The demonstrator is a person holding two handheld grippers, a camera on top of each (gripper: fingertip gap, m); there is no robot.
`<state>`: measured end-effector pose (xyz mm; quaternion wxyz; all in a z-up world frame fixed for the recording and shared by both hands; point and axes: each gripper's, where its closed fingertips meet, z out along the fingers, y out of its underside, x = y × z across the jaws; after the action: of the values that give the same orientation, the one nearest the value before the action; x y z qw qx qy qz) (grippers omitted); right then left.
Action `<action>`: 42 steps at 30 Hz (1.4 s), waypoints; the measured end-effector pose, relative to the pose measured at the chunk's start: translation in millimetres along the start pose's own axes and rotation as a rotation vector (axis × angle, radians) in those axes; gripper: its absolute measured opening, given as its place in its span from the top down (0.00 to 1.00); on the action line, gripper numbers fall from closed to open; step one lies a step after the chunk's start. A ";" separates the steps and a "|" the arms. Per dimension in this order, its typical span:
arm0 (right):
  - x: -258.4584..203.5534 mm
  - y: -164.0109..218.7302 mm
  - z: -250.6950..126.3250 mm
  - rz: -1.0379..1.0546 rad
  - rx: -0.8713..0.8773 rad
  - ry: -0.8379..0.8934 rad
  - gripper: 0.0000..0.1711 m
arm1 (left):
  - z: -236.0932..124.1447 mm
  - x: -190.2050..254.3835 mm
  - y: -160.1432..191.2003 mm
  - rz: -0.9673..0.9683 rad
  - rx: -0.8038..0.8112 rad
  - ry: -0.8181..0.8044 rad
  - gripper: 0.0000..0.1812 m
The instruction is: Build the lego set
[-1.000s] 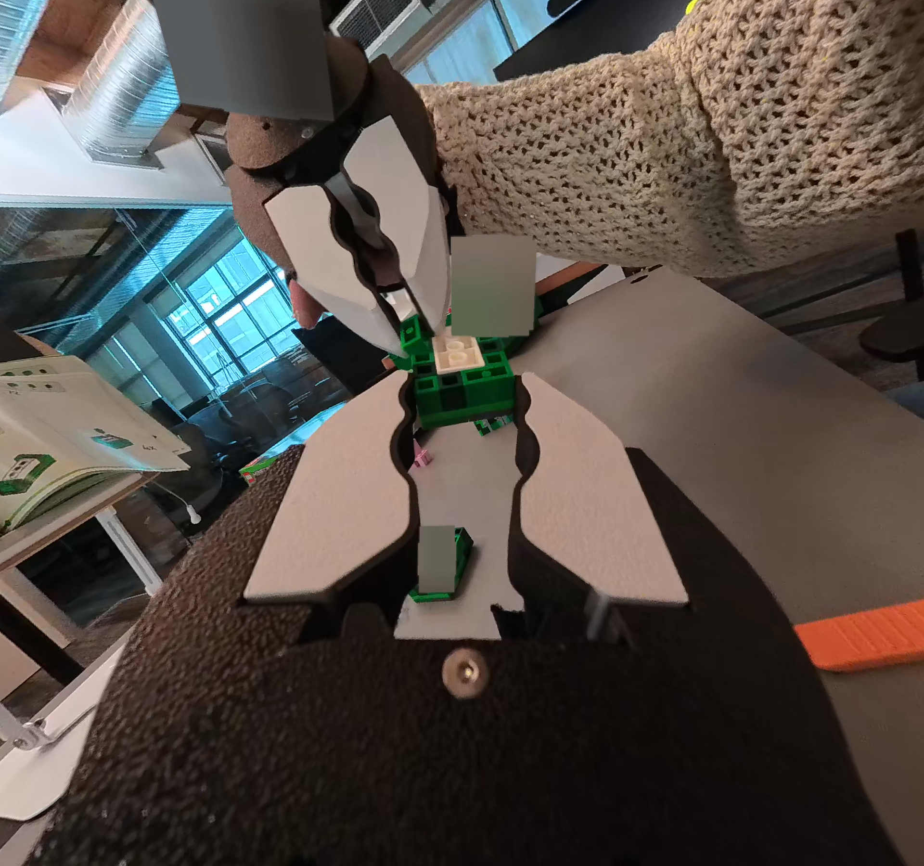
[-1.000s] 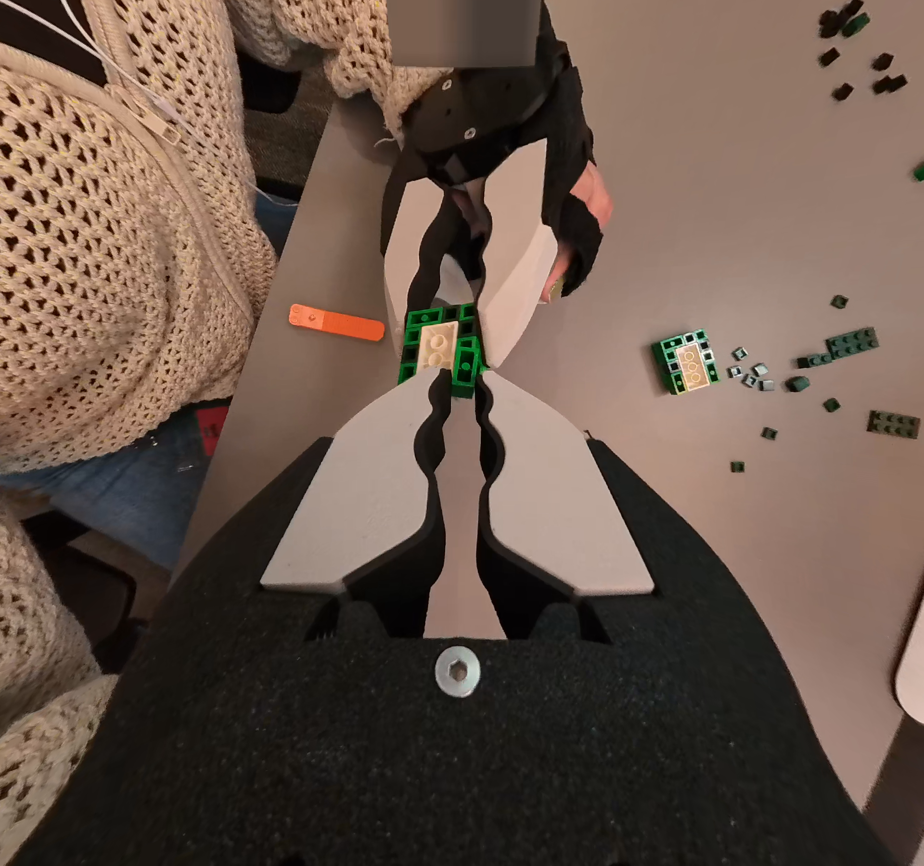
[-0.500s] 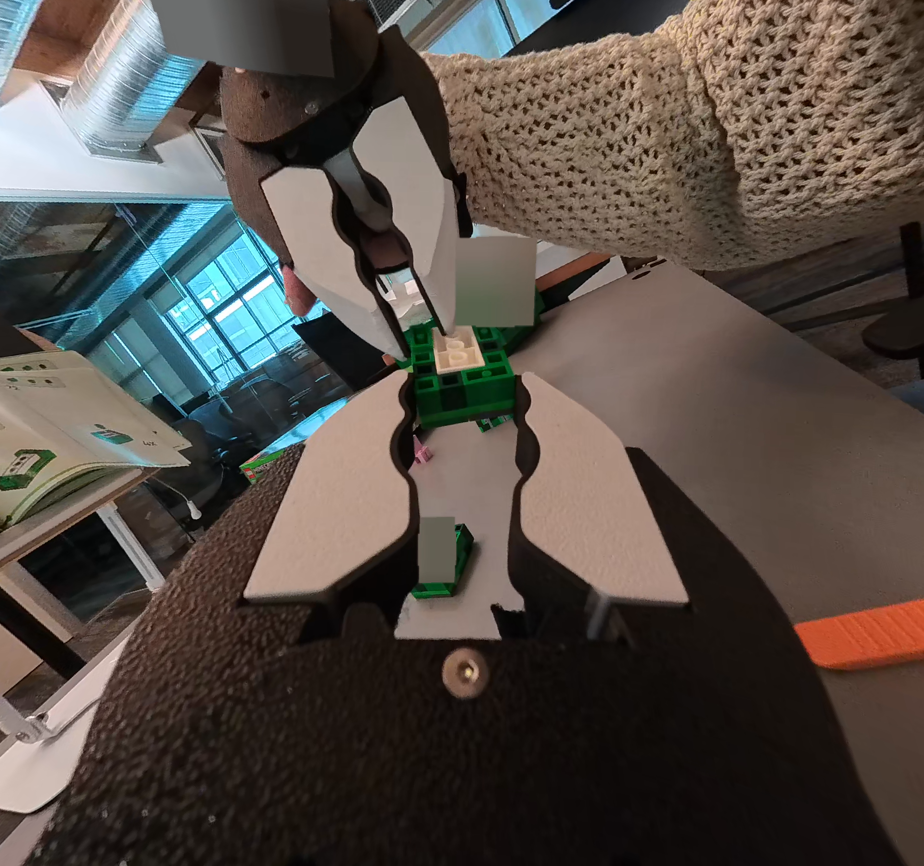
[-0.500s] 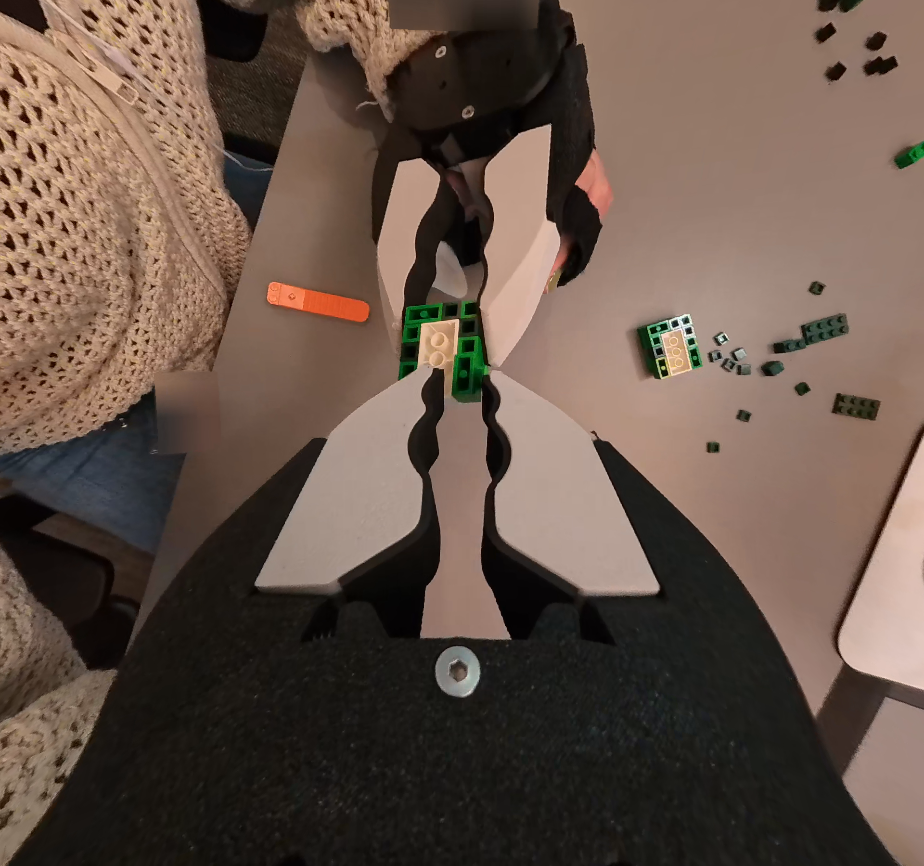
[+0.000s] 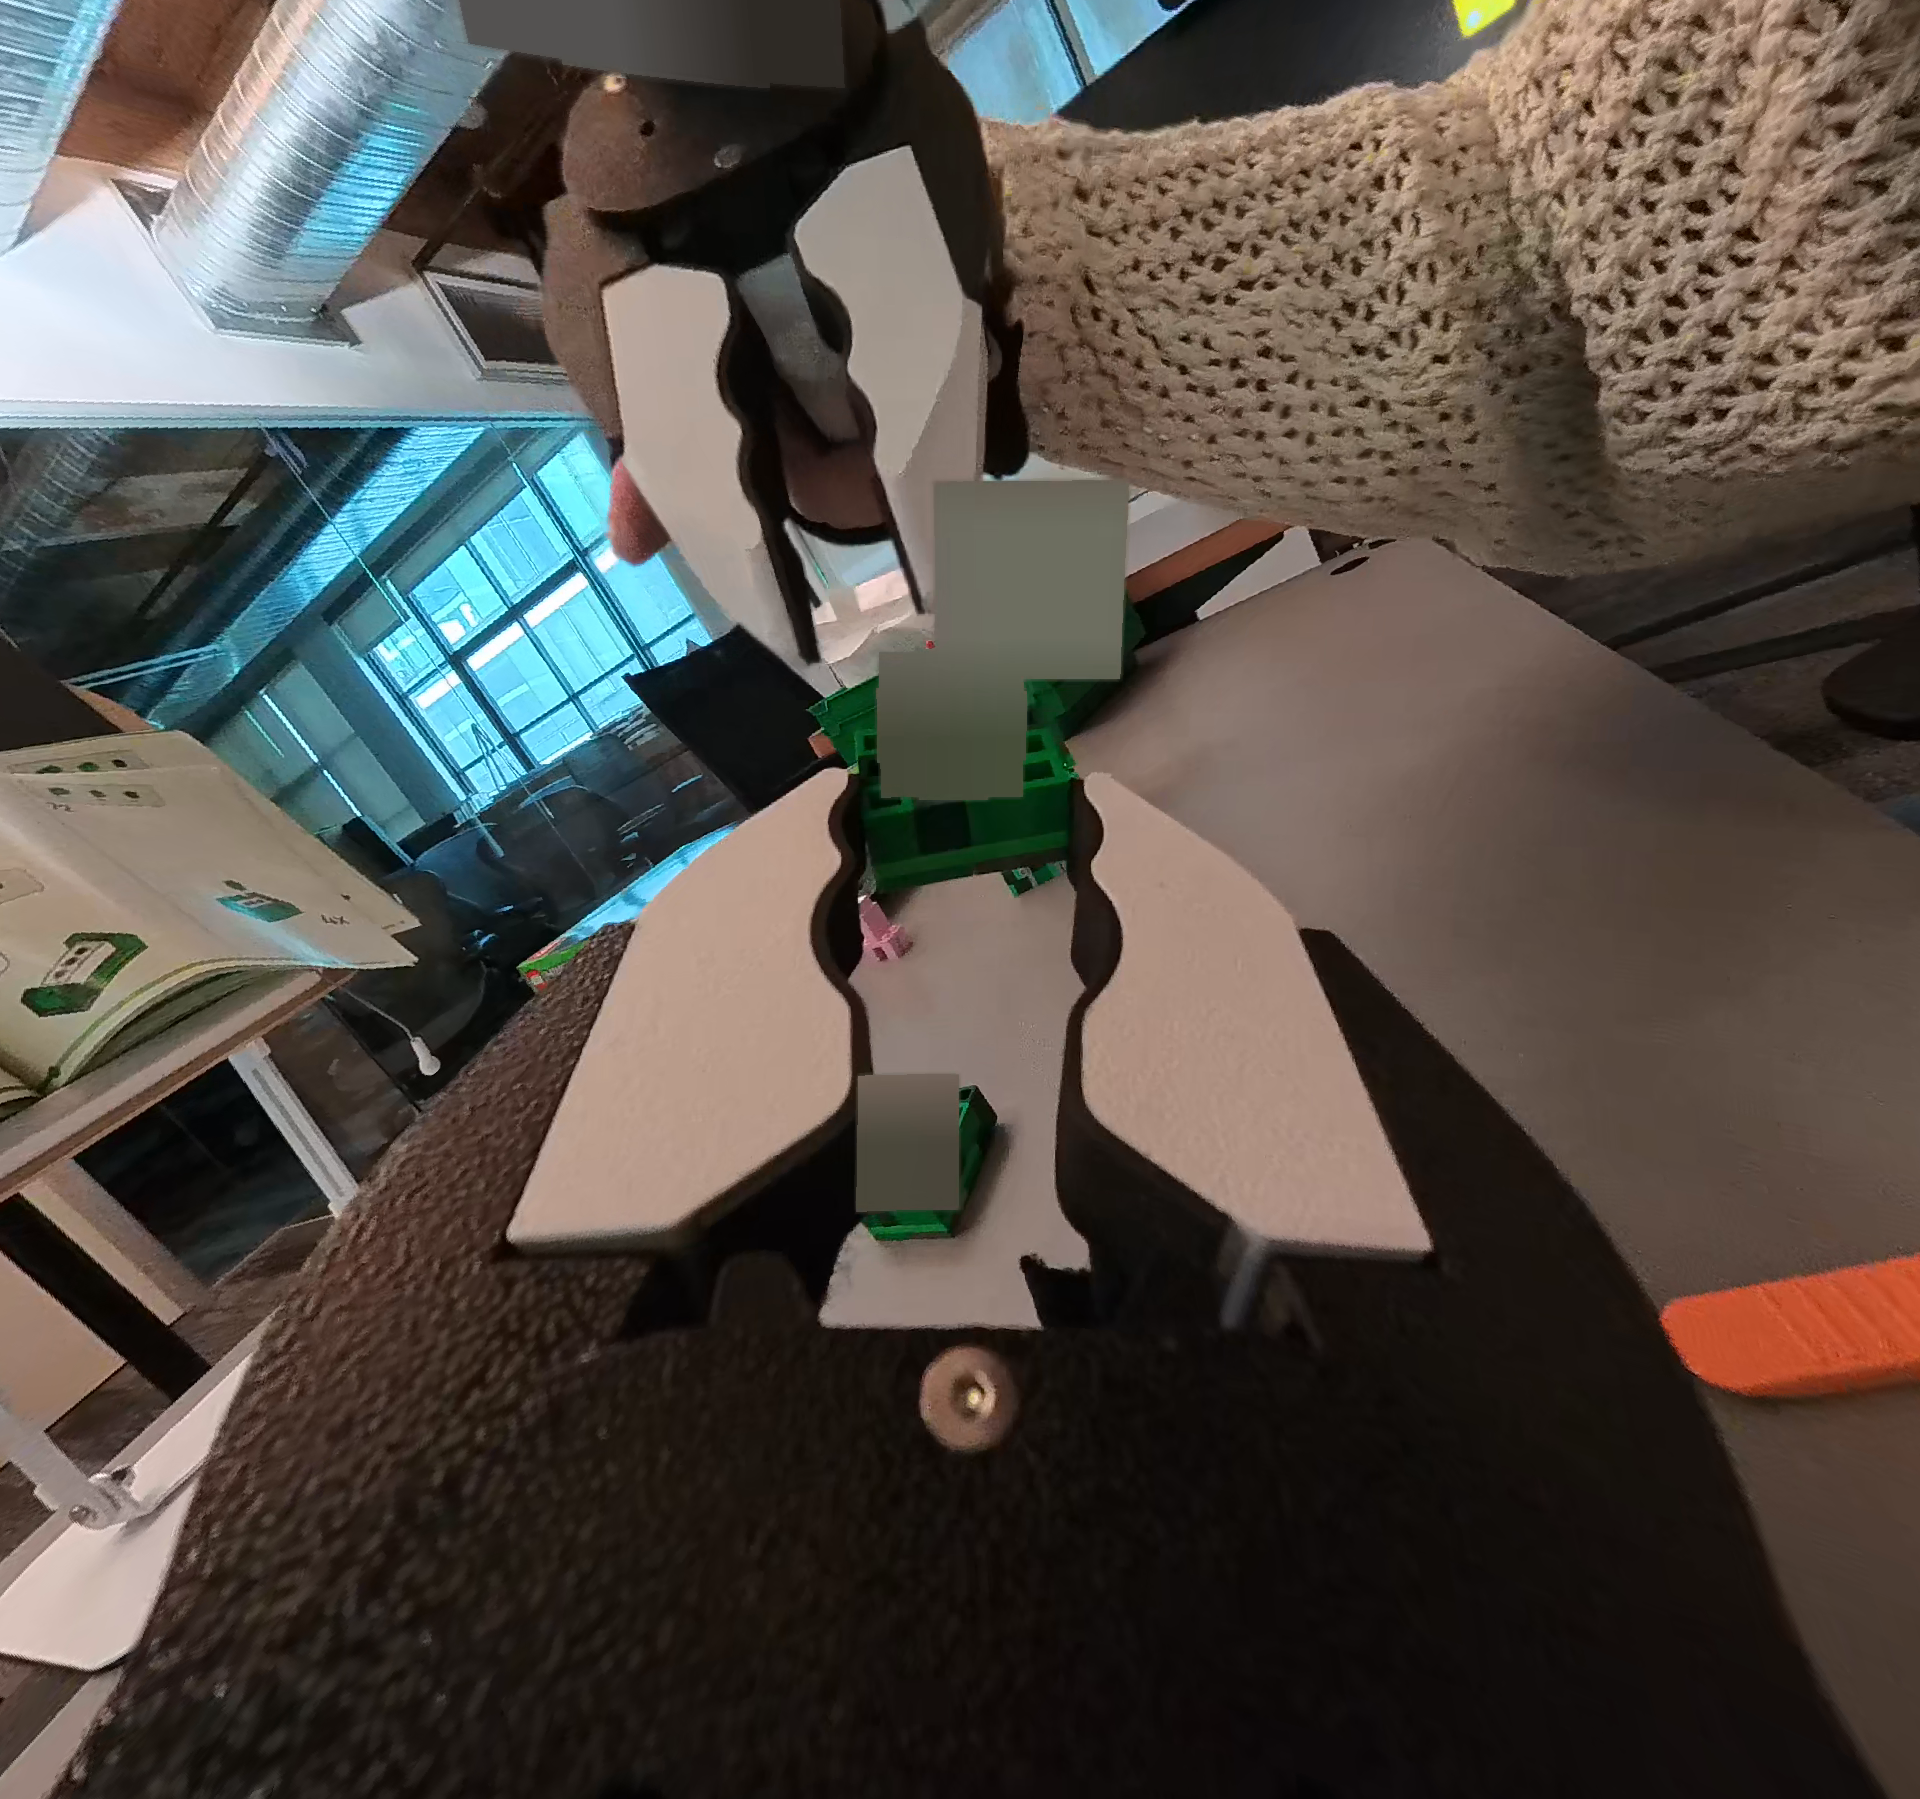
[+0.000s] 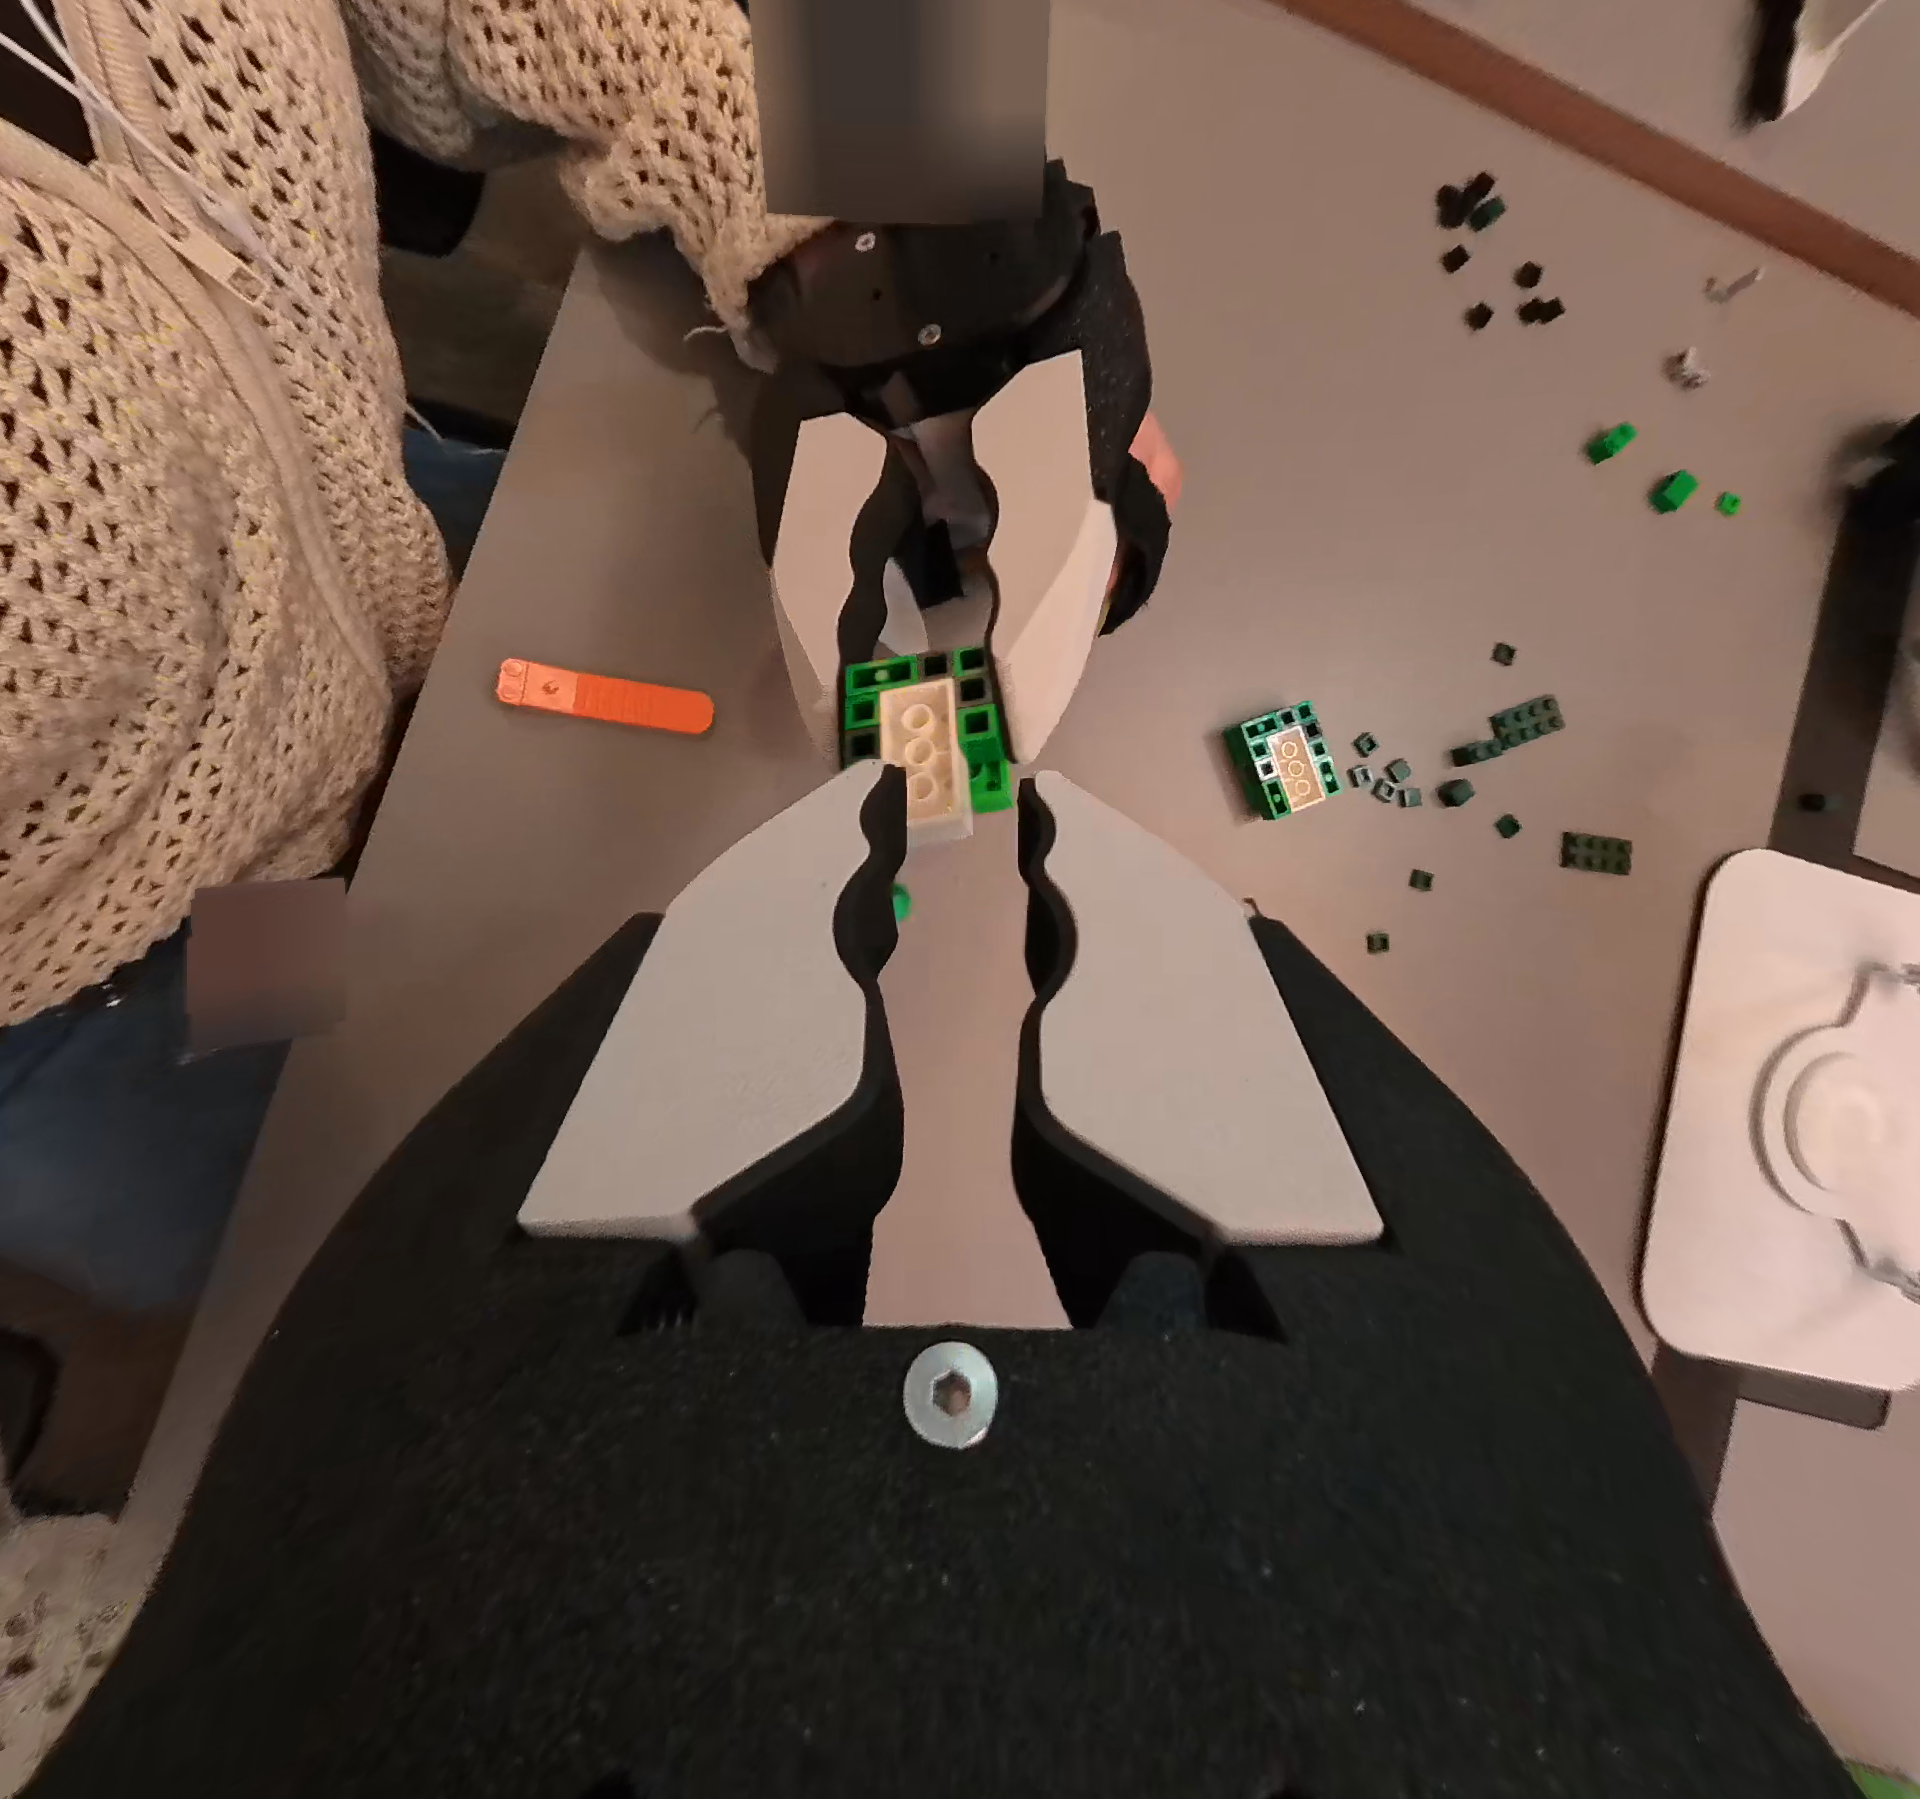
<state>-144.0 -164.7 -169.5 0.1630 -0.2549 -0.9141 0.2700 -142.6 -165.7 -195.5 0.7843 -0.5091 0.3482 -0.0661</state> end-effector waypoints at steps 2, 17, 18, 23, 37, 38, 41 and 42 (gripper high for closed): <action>-0.3 2.4 -2.5 -0.001 0.018 0.041 0.87 | -0.3 -2.7 1.7 0.003 -0.010 -0.015 0.80; -16.2 106.5 -5.5 0.551 0.563 0.845 0.90 | 2.8 -13.7 35.3 0.023 -0.195 -0.089 0.80; -18.6 110.9 -9.2 0.601 0.650 0.904 0.91 | 2.3 -14.5 36.1 0.014 -0.196 -0.091 0.80; -63.8 99.7 18.8 0.569 0.610 0.621 0.91 | 1.7 -15.0 39.2 -0.008 -0.205 -0.082 0.80; -162.2 107.1 87.3 0.483 0.221 0.138 0.87 | 1.5 -10.1 47.7 -0.097 -0.228 -0.006 0.80; -162.0 107.2 88.2 0.480 0.214 0.133 0.88 | 1.2 -10.3 47.9 -0.102 -0.227 -0.004 0.80; -161.0 107.5 89.0 0.474 0.206 0.126 0.93 | 0.3 -11.9 49.3 -0.106 -0.231 -0.004 0.80; -160.1 107.4 89.0 0.480 0.211 0.123 0.94 | -0.1 -12.3 49.7 -0.106 -0.232 -0.002 0.80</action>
<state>-11.4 -212.1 -328.4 0.1753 -0.4620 -0.7826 0.3786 -164.3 -136.6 -231.6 0.7160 -0.6142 0.3252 -0.0662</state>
